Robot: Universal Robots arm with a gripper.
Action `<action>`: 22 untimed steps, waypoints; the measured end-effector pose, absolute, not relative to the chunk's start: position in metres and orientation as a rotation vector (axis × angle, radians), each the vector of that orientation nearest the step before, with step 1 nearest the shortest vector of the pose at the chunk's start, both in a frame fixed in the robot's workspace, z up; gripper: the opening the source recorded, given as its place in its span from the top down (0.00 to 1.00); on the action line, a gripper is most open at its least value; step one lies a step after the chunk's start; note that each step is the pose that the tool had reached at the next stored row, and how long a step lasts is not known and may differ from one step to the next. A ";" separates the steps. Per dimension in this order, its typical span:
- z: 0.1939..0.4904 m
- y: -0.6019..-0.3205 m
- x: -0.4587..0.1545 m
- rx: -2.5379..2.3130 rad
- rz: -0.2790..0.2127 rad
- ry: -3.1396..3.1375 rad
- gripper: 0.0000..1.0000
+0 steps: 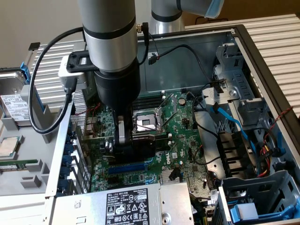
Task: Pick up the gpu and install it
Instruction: 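Insert the gpu into the slot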
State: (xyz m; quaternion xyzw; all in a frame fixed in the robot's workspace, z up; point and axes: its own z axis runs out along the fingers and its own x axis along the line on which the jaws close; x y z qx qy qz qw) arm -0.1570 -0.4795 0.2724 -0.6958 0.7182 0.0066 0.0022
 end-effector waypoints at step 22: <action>0.272 -0.480 -0.160 -2.183 0.021 2.253 0.73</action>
